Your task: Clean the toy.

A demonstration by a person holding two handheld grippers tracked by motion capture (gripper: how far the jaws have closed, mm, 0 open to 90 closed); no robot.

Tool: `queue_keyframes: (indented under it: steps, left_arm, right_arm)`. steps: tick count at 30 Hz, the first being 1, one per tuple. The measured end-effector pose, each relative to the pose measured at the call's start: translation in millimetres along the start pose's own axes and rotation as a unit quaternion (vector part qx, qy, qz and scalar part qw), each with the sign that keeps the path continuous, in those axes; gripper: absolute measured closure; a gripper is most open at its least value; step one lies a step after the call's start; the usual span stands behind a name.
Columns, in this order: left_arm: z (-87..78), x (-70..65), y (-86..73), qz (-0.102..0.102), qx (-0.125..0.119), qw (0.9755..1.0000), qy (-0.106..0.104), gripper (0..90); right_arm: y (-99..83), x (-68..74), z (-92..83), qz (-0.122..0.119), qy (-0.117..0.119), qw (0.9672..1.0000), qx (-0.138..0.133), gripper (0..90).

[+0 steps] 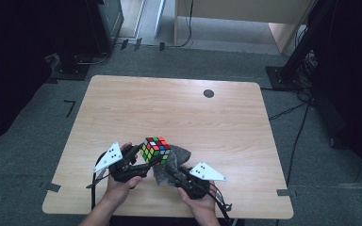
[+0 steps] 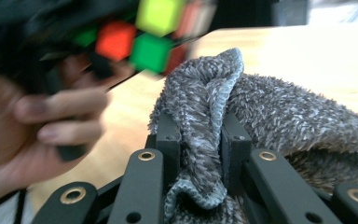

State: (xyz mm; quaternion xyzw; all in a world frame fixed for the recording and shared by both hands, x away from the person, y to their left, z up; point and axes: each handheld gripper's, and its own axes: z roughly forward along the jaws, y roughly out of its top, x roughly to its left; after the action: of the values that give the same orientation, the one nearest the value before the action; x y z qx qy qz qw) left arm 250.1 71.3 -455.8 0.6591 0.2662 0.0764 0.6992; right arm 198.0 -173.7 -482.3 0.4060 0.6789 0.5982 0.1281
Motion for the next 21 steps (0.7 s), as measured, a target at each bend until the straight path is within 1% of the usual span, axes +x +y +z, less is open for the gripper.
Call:
queue_keyframes:
  steps: [1, 2, 4, 5, 6, 7, 9, 10, 12, 13, 15, 16, 17, 18, 19, 20, 21]
  left_arm:
    - [1.9, -1.5, -0.9, -0.005, 0.003, 1.0, -0.007, 34.3]
    - [3.2, -3.0, -1.6, -0.002, 0.004, 1.0, -0.008, 34.3]
    - [5.9, -6.1, -3.5, 0.012, 0.017, 0.9998, -0.006, 34.3]
    - [6.4, -6.6, -4.5, 0.018, 0.023, 0.9996, -0.005, 34.3]
    - [6.5, -6.7, -5.1, 0.021, 0.025, 0.9995, -0.003, 34.3]
    - [6.0, -6.1, -4.9, 0.021, 0.024, 0.9995, -0.001, 34.3]
    - [4.1, -4.4, -2.9, 0.015, 0.014, 0.9998, 0.002, 34.3]
    - [2.1, -2.9, -1.1, 0.016, 0.011, 0.9998, 0.003, 34.3]
    - [-0.4, -1.4, 0.4, 0.017, 0.009, 0.9998, 0.007, 34.3]
    - [-1.8, -0.2, 0.7, 0.018, 0.01, 0.9997, 0.009, 34.3]
    - [-3.2, 2.3, 0.5, 0.015, 0.009, 0.9998, 0.012, 34.3]
    - [-3.3, 3.1, 0.1, 0.016, 0.011, 0.9997, 0.014, 34.3]
    - [-2.8, 3.1, -0.4, 0.017, 0.011, 0.9997, 0.015, 34.3]
    - [-2.5, 3.2, -1.0, 0.024, 0.016, 0.9994, 0.017, 34.3]
    - [-1.7, 2.5, -2.1, 0.028, 0.02, 0.9992, 0.019, 34.4]
    - [-0.9, 1.8, -3.3, 0.033, 0.024, 0.999, 0.019, 34.3]
    - [-0.3, 1.2, -4.5, 0.04, 0.029, 0.9986, 0.02, 34.3]
  right_arm:
    - [-2.0, 4.3, 2.8, -0.008, 0.011, 0.9999, 0.008, 74.8]
    - [-4.1, 10.8, 6.0, -0.021, 0.028, 0.9993, 0.014, 74.8]
    - [-4.9, 18.9, 8.0, -0.037, 0.051, 0.9979, 0.015, 74.7]
    - [-4.0, 21.5, 8.0, -0.044, 0.053, 0.9975, 0.012, 74.7]
    - [-2.3, 22.0, 7.0, -0.044, 0.053, 0.9976, 0.009, 74.7]
    - [-0.5, 19.8, 5.6, -0.04, 0.05, 0.9979, 0.006, 74.8]
    - [1.2, 11.6, 2.3, -0.028, 0.04, 0.9988, 0.005, 74.8]
    - [1.2, 6.9, 0.9, -0.024, 0.031, 0.9992, 0.006, 74.8]
    - [1.2, -4.3, -3.0, -0.02, -0.009, 0.9997, 0.006, 75.0]
    - [1.6, -9.4, -4.4, -0.02, -0.023, 0.9995, 0.003, 75.0]
    - [2.9, -24.4, -8.7, -0.002, -0.062, 0.9981, 0.002, 74.3]
    - [3.1, -33.0, -10.0, 0.009, -0.083, 0.9965, 0.006, 72.3]
    - [2.5, -43.4, -10.7, 0.023, -0.107, 0.9939, 0.018, 68.3]
    - [1.7, -49.6, -10.6, 0.032, -0.118, 0.9921, 0.028, 62.9]
    - [0.5, -57.9, -9.8, 0.046, -0.127, 0.9897, 0.046, 55.1]
    - [-0.2, -65.8, -9.5, 0.067, -0.132, 0.9869, 0.064, 47.8]
    - [-0.7, -72.1, -10.8, 0.082, -0.141, 0.9842, 0.068, 44.1]
